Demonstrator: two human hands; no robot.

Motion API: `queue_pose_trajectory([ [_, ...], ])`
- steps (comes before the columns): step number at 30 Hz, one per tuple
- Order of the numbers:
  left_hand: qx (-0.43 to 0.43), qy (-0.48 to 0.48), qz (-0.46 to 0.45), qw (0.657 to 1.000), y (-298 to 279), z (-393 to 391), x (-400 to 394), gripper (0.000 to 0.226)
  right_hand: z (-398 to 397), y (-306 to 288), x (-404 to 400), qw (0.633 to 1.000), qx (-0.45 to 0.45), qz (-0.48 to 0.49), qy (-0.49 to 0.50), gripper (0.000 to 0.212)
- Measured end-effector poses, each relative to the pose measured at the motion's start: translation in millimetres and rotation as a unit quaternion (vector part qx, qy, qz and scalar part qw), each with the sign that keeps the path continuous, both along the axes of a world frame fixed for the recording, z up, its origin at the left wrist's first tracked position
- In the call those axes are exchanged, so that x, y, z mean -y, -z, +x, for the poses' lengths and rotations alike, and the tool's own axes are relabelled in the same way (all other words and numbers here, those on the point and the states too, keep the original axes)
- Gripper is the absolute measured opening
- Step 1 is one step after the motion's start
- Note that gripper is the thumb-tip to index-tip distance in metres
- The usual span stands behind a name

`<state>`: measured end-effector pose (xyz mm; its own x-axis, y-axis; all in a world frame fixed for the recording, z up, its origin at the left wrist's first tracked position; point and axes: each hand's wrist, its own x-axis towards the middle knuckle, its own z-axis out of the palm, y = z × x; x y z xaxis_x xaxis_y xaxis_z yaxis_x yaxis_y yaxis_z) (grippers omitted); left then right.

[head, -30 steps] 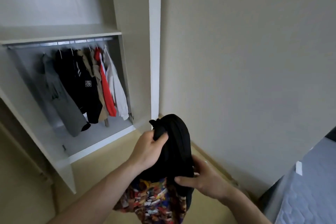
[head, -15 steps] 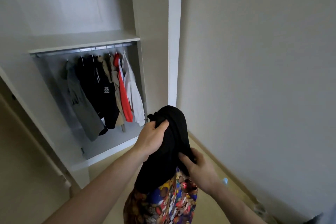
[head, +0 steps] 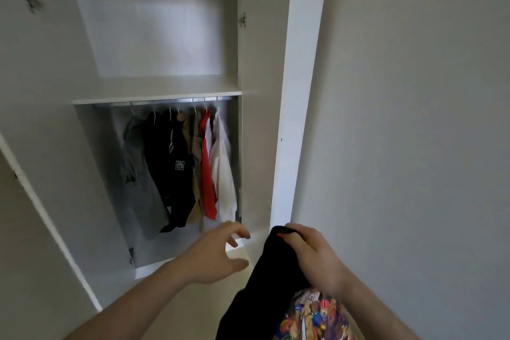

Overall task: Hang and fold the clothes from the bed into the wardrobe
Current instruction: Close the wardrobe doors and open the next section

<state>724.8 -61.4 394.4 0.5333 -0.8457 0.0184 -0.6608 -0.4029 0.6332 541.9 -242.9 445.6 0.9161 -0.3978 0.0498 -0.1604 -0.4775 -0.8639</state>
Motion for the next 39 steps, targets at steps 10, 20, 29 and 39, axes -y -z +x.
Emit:
queue_pose_trajectory([
  [10, -0.084, 0.031, 0.021, 0.996, 16, 75, 66, 0.031, 109, -13, 54, 0.991, 0.036, 0.079, -0.104, 0.035],
  [20, -0.089, -0.072, -0.165, 0.98, -31, 212, 93, 0.029, 207, -13, 133, 0.994, 0.041, 0.099, -0.037, 0.047],
  [29, -0.089, -0.077, -0.141, 0.983, -38, 274, 115, 0.035, 289, 28, 183, 0.992, 0.053, 0.065, 0.09, 0.022],
  [39, -0.02, -0.174, -0.105, 0.979, -24, 313, 121, 0.033, 397, 39, 271, 0.983, 0.041, 0.072, 0.162, 0.048],
])
